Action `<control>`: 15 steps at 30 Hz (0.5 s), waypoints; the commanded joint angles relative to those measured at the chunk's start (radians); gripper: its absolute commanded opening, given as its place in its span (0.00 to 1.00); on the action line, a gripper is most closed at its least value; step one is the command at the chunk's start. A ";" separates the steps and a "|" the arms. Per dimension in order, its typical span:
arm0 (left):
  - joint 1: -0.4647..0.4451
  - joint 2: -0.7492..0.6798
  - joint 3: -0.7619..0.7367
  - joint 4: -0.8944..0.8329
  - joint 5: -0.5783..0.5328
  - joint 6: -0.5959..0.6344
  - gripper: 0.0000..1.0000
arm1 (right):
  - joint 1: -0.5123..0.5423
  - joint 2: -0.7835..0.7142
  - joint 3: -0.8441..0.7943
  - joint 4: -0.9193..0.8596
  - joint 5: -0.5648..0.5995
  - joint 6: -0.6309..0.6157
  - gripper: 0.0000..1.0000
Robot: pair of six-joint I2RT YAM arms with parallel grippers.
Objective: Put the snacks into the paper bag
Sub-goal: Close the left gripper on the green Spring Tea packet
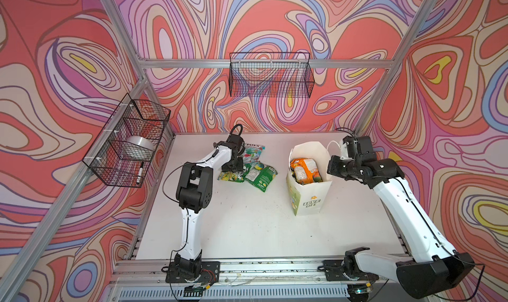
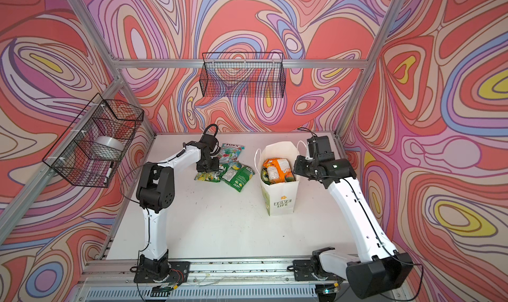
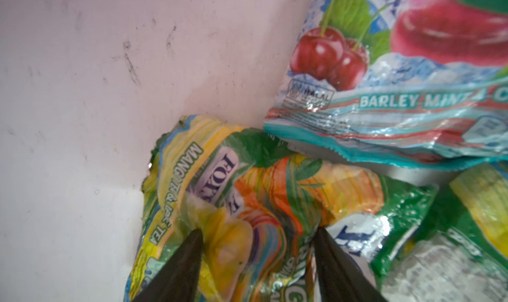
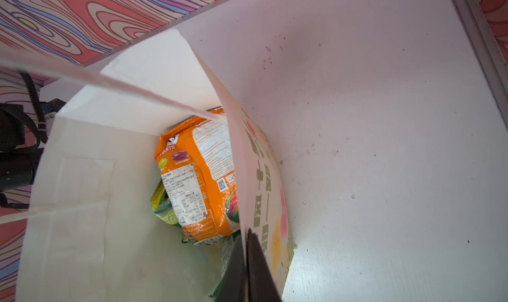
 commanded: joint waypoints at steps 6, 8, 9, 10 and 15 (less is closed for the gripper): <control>0.006 -0.053 -0.090 -0.057 -0.009 -0.057 0.10 | 0.007 -0.031 -0.011 0.030 -0.029 -0.001 0.00; 0.008 -0.074 -0.102 -0.057 -0.022 -0.060 0.04 | 0.007 -0.035 -0.015 0.034 -0.027 0.000 0.00; 0.008 -0.081 -0.104 -0.058 -0.028 -0.062 0.01 | 0.008 -0.037 -0.019 0.036 -0.028 0.001 0.00; 0.009 -0.090 -0.105 -0.062 -0.031 -0.064 0.00 | 0.008 -0.039 -0.020 0.039 -0.028 0.003 0.00; 0.011 -0.154 -0.124 -0.050 0.003 -0.078 0.00 | 0.008 -0.034 -0.018 0.039 -0.035 0.001 0.00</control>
